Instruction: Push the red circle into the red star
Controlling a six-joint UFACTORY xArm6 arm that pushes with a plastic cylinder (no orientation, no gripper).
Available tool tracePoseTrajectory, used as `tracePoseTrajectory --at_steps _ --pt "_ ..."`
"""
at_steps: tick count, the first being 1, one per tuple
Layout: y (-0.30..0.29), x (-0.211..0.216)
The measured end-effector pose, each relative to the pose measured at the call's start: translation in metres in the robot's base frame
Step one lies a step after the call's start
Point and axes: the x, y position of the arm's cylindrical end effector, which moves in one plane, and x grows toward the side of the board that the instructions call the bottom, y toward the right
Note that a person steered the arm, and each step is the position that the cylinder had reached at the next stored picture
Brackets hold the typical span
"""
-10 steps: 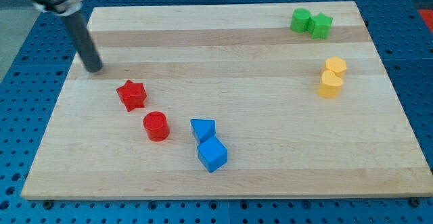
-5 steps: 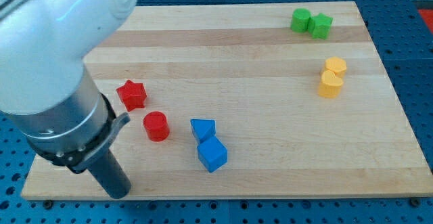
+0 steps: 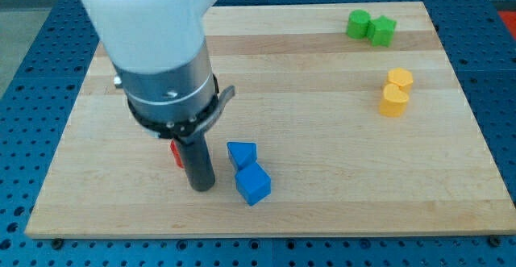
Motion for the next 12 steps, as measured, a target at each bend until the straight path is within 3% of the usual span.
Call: tracePoseTrajectory --at_steps 2,5,6,12 --pt "-0.020 -0.053" --pt "-0.065 -0.079" --pt "-0.065 -0.114" --pt "-0.070 -0.152"
